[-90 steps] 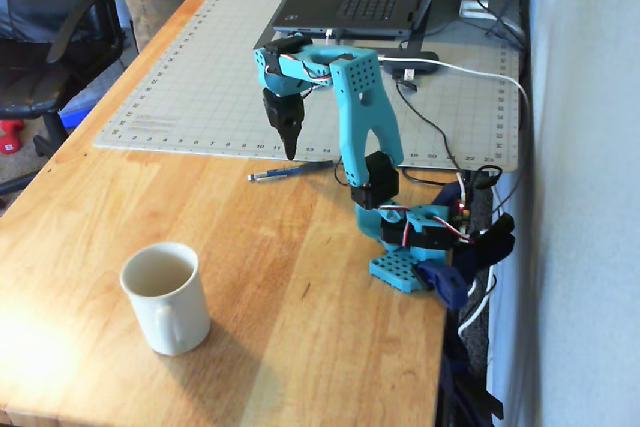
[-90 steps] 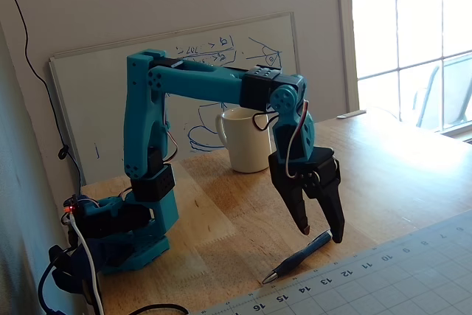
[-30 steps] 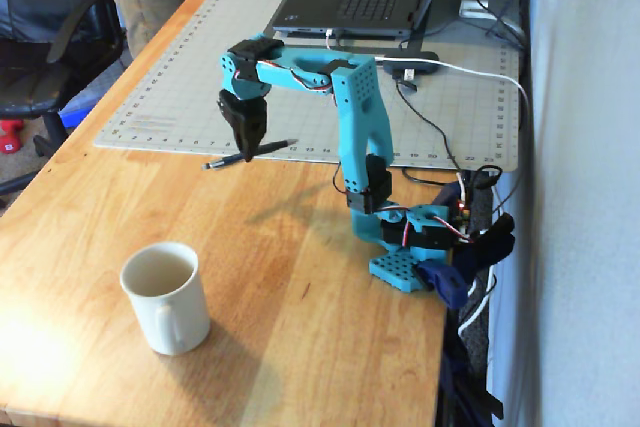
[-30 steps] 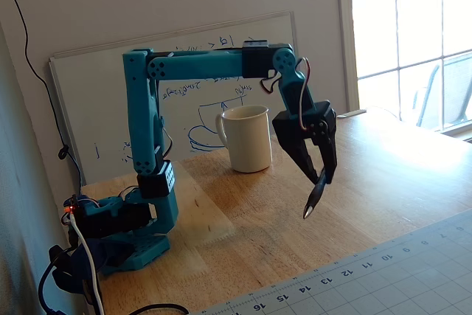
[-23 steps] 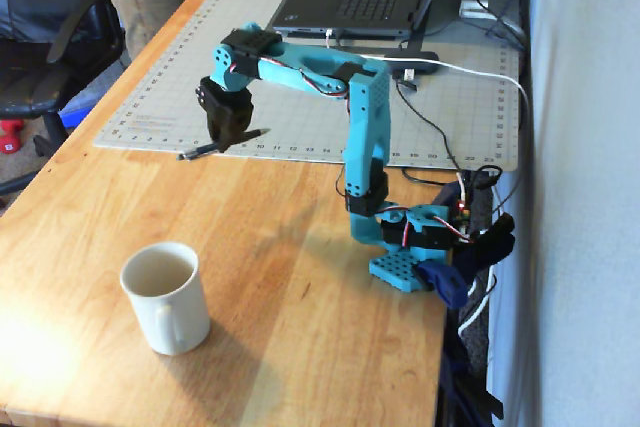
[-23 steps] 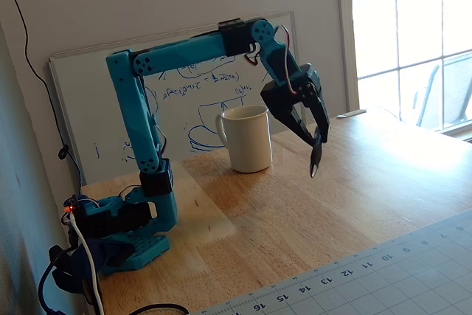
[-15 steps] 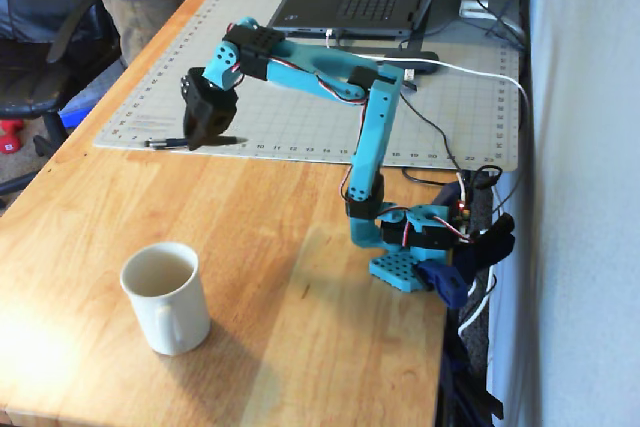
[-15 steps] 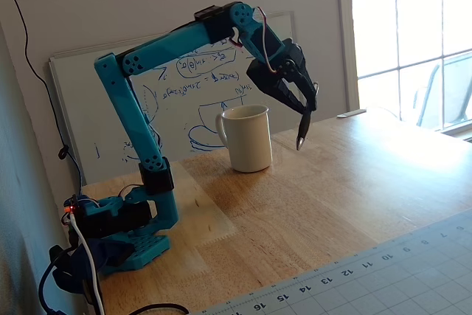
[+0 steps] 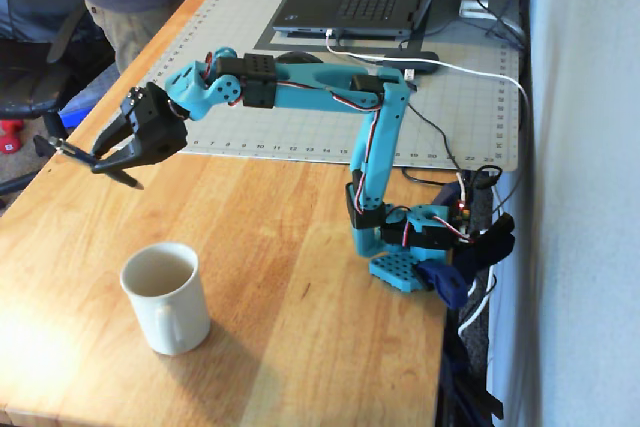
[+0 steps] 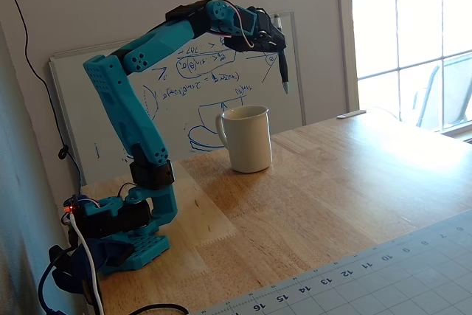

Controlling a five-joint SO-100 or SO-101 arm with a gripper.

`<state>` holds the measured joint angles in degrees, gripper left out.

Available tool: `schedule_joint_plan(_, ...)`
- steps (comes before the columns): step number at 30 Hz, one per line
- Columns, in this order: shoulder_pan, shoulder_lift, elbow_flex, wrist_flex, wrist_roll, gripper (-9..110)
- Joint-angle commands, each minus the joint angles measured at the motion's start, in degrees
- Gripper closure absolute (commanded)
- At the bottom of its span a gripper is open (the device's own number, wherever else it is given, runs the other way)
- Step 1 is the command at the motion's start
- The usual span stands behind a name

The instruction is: Grasp a pen and put it in a mug.

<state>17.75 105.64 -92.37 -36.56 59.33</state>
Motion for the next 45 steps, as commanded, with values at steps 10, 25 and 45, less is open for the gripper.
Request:
schedule_joint_plan(10,13.36,4.92,2.29,6.94,0.79,98)
schedule_joint_plan(25,14.59,21.53,-21.27,7.65,0.79,98)
schedule_joint_plan(45,18.72,16.79,-33.84,25.49,0.70,98)
